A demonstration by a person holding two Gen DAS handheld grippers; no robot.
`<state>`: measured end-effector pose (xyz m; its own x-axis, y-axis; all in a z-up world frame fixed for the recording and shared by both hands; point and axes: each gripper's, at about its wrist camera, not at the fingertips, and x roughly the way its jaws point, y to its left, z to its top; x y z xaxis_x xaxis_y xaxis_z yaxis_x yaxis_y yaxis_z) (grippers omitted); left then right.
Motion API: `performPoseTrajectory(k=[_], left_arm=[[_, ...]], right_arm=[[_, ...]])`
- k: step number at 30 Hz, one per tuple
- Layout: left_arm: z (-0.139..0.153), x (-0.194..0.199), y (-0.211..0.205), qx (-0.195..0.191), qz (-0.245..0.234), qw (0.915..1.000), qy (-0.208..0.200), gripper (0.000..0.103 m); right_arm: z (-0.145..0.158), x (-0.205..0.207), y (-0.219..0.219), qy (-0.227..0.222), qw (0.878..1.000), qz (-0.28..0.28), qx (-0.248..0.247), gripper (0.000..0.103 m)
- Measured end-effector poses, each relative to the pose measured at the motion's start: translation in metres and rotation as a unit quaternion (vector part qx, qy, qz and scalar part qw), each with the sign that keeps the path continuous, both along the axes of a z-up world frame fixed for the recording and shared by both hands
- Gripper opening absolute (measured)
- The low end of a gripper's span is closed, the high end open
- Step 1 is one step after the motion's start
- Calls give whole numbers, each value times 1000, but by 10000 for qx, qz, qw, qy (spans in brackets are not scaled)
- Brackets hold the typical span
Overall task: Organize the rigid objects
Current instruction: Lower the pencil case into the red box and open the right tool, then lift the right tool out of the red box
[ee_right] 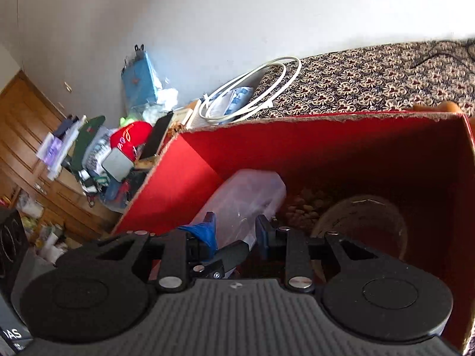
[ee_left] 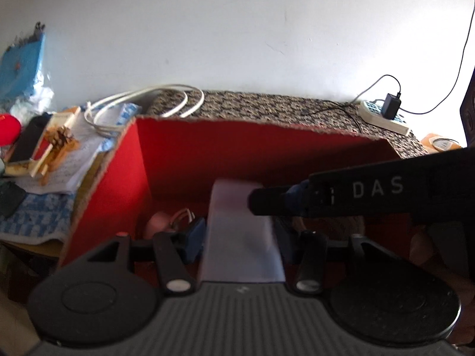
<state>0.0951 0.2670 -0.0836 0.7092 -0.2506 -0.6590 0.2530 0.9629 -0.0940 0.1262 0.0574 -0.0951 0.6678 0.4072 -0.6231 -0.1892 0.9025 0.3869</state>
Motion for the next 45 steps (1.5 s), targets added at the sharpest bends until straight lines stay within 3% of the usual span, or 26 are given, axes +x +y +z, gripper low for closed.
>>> performPoseTrajectory(k=[7, 21, 29, 35, 45], left_arm=[[0, 2, -1, -6, 62, 10000, 69, 55], [3, -4, -12, 306, 146, 9994, 60, 55], [14, -18, -16, 333, 210, 9992, -11, 59], [22, -30, -16, 247, 220, 9994, 87, 60], [44, -67, -38, 317, 2, 9992, -235, 63]], right_arm=[[-3, 2, -10, 146, 9991, -267, 294, 14], [1, -3, -7, -56, 9996, -248, 128, 14], [5, -20, -5, -340, 9988, -276, -230, 14], [9, -37, -16, -396, 9984, -390, -39, 14], [27, -78, -33, -669, 9960, -501, 316, 14]])
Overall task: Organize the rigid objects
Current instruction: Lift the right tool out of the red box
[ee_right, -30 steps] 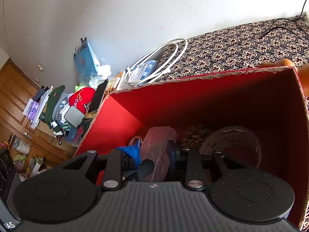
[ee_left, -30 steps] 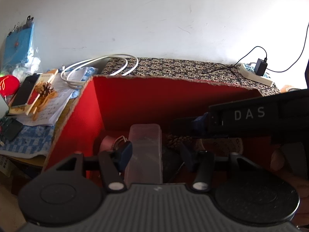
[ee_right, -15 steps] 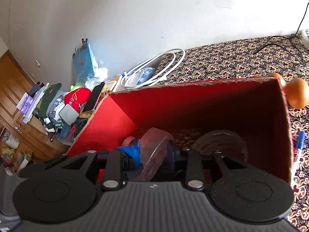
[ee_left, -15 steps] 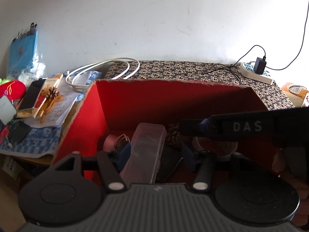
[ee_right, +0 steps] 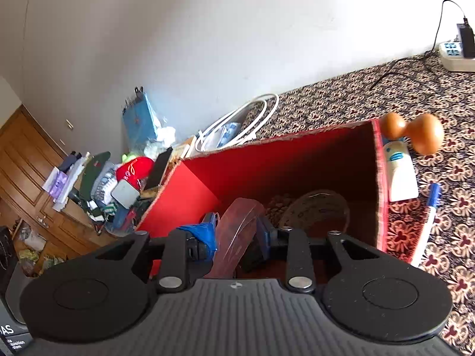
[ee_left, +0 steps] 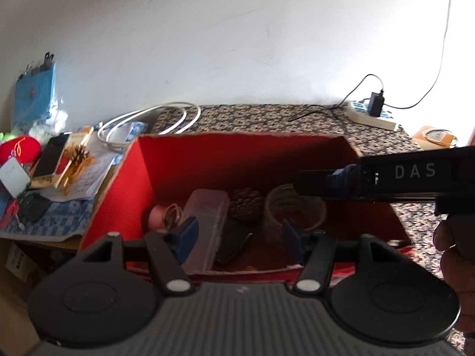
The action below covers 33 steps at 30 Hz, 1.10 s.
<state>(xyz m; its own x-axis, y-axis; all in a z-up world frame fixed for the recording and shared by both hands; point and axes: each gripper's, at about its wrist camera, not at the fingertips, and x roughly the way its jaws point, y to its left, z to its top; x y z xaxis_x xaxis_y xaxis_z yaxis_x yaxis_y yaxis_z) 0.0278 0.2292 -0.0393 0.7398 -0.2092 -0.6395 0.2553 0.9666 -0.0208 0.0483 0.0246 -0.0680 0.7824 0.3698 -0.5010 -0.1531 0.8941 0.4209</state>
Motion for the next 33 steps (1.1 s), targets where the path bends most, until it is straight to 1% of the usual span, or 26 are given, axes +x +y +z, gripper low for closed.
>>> performPoseTrajectory(k=[6, 12, 18, 25, 33], left_arm=[[12, -20, -20, -56, -201, 9997, -115, 63], [18, -40, -48, 7, -399, 9989, -227, 63], [19, -58, -76, 46, -574, 9981, -237, 64], [19, -77, -106, 93, -780, 9966, -237, 64], [7, -95, -140, 208, -1167, 9929, -134, 64]], right_arm=[[7, -25, -16, -136, 9998, -76, 99, 14], [7, -47, -35, -127, 9998, -144, 109, 14], [1, -67, -58, 29, 9997, -211, 114, 14], [-9, -88, -84, 218, 9992, -262, 230, 14], [-26, -106, -114, 505, 9973, -436, 298, 14]])
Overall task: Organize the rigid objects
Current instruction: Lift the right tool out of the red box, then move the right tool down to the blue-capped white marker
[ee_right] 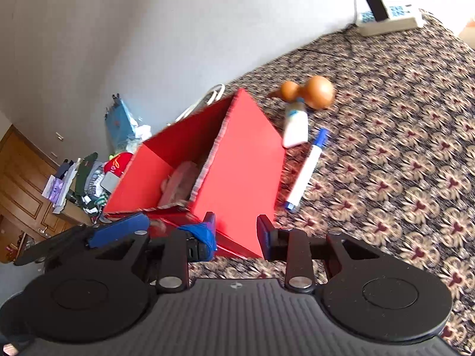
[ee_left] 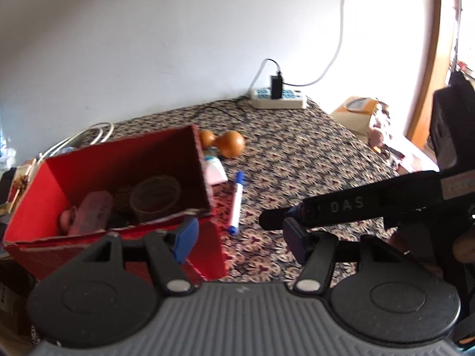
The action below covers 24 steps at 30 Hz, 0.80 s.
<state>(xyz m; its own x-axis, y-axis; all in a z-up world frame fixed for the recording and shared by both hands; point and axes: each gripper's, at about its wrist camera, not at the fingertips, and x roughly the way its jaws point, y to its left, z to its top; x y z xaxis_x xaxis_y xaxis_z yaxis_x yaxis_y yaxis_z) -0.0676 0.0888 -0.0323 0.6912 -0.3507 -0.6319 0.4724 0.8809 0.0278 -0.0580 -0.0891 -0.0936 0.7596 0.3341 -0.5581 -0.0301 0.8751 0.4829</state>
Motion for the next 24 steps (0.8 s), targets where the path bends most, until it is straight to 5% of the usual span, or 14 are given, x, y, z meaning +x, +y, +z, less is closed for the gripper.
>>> performPoseTrajectory(k=[14, 24], left_arm=[[-43, 3, -50, 274, -349, 9986, 299, 64], [-79, 33, -77, 694, -147, 9974, 121, 62]], right_arm=[[-27, -15, -54, 433, 9978, -488, 132, 14], [-32, 13, -73, 462, 9975, -441, -317, 13]])
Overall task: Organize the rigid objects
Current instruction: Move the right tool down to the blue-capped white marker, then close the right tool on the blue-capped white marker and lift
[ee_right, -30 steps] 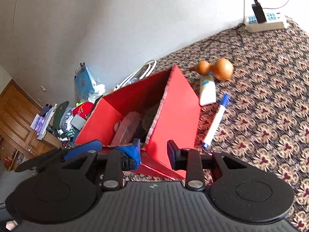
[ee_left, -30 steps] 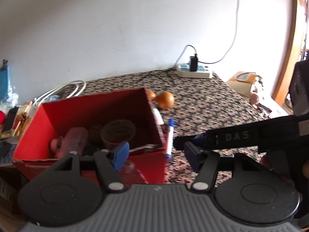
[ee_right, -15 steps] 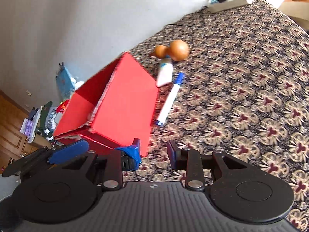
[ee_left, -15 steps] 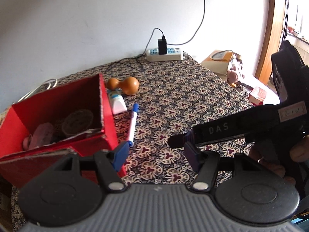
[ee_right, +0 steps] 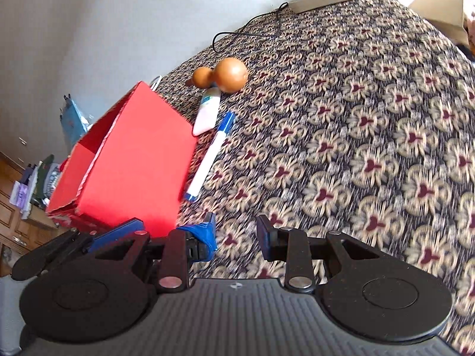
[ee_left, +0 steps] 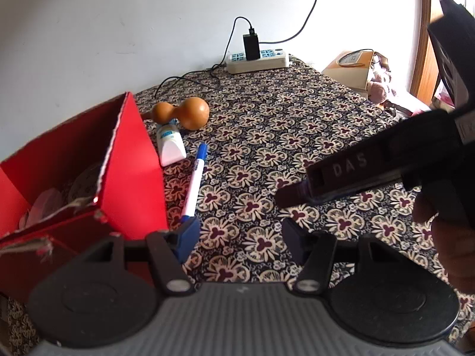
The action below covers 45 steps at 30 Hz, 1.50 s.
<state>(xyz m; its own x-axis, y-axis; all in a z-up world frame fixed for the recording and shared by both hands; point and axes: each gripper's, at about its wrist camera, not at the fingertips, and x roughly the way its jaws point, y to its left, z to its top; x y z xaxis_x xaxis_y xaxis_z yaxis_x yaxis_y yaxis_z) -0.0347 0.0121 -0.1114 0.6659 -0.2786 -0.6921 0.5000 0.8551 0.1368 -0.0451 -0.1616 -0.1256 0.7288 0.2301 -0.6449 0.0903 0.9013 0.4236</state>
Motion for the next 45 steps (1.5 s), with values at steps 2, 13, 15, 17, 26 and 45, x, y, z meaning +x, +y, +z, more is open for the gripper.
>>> performPoseTrajectory(k=[2, 13, 15, 17, 26, 45], left_arm=[[-4, 6, -4, 59, 13, 10000, -31, 61], [-18, 29, -15, 270, 185, 9993, -172, 61], [-20, 32, -16, 300, 216, 9991, -205, 61], [-22, 36, -18, 313, 258, 9990, -211, 61], [-27, 45, -23, 438, 403, 9981, -166, 59], [-29, 55, -29, 104, 248, 9988, 404, 57]], right_arm=[[3, 11, -3, -17, 9999, 54, -101, 12], [12, 101, 12, -135, 9955, 661, -669, 12], [10, 117, 16, -98, 9943, 754, -746, 12], [8, 130, 20, -84, 9929, 838, -846, 12], [-1, 170, 28, -31, 9882, 1062, -1102, 12], [-10, 124, 3, -426, 9721, 1886, -1328, 0]])
